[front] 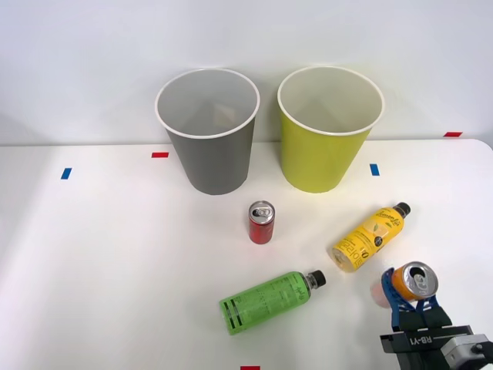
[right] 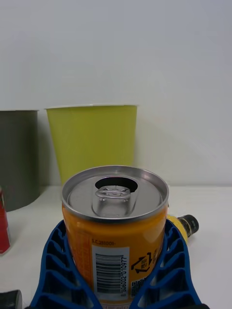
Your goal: Put cans in the gray bin, plastic bottles in the light green bin
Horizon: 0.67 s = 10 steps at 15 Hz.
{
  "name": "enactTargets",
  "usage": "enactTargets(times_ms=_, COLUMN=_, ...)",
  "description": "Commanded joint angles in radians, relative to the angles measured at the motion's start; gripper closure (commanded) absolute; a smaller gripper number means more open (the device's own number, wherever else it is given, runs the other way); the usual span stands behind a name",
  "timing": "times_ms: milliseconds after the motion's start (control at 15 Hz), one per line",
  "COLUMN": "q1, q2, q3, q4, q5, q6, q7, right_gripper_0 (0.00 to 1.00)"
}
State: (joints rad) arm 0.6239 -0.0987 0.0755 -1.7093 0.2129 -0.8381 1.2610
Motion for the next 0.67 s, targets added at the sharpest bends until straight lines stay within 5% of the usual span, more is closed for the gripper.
enactTargets(times_ms=67, q1=-0.024, q2=-0.027, q3=0.033, q4=-0.07, q5=-0.012, q6=0.076, q7=-0.022, right_gripper_0=1.0)
enactTargets(times_ms=667, q1=-0.288, q2=-0.125, q3=0.135, q4=-0.125, q5=-0.07, q6=0.27, q7=-0.066, right_gripper_0=1.0)
